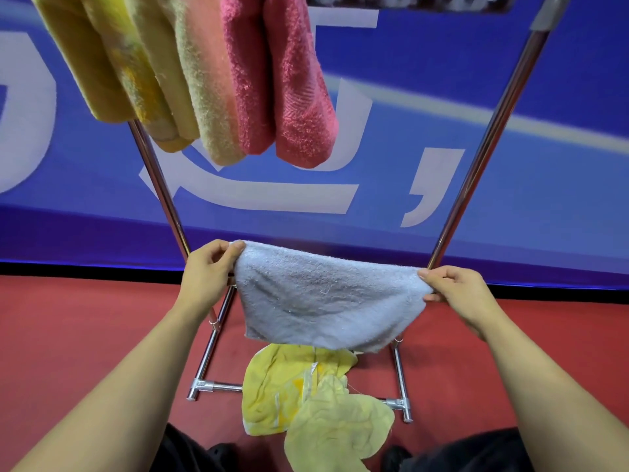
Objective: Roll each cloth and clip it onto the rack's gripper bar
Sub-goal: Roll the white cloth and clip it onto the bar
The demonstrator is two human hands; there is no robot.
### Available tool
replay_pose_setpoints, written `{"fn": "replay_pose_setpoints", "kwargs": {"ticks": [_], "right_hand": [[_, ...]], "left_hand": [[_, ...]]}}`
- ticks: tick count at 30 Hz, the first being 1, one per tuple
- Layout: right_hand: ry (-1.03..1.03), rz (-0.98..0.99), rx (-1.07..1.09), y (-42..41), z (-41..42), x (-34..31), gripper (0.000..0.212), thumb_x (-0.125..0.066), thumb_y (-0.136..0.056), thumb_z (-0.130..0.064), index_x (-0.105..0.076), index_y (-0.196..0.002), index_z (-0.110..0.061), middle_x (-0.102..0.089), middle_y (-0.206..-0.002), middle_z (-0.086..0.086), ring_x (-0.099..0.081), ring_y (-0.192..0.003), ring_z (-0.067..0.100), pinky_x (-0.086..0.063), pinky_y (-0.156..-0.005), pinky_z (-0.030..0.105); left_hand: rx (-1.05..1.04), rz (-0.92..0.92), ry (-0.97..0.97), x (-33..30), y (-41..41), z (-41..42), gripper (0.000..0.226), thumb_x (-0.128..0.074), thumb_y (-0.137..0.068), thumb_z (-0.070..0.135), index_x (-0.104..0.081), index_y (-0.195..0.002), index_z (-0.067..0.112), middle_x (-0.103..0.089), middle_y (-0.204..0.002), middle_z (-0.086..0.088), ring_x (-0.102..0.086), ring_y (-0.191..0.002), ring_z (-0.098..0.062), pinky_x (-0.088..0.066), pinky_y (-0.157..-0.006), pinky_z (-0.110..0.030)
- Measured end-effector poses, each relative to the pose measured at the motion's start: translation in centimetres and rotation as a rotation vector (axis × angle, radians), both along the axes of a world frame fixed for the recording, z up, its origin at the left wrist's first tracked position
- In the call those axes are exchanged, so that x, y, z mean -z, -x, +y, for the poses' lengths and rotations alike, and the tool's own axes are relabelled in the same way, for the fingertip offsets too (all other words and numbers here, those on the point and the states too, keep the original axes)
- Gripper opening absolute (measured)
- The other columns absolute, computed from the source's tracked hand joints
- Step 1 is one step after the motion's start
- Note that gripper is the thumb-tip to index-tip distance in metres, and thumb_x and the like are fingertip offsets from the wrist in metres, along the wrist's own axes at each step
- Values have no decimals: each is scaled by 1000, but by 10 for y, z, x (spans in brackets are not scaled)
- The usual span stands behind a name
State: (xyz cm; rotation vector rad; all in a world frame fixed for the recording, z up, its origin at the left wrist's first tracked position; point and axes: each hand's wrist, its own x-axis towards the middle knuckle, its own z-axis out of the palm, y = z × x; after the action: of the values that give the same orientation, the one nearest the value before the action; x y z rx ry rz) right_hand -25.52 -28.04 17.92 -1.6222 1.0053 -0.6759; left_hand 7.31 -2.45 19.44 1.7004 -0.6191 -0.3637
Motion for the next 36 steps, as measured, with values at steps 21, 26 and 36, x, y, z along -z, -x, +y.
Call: {"fn": "replay_pose_setpoints", "kwargs": {"ticks": [21,26,36], "right_hand": [[-303,-247,186,-30,20,-11,22,-82,-83,-22,-78,-100,-8,-75,-83,1,-66,-71,8,-57,-73,27],[-188,-246,129,-56,44,-21,13,-78,-87,-16,-77,-93,-5,-79,-88,8,-74,-73,10,-59,-61,23],[-34,-147,-18,-106,78,-10,10,-69,-93,-15,-79,-92,-14,-79,-88,1,-74,-87,16,-63,-82,44]], "left_hand": [[-96,431,139,1,21,-14,21,-69,-97,24,-69,-91,3,-71,-79,-9,-66,-53,-11,-53,-48,-24],[-43,442,133,2,44,-32,26,-70,-96,27,-69,-100,1,-77,-93,-16,-72,-73,-22,-56,-57,-31],[150,453,136,4,97,-60,21,-64,-100,19,-70,-103,-1,-74,-92,-14,-72,-80,-14,-59,-63,-28]]}}
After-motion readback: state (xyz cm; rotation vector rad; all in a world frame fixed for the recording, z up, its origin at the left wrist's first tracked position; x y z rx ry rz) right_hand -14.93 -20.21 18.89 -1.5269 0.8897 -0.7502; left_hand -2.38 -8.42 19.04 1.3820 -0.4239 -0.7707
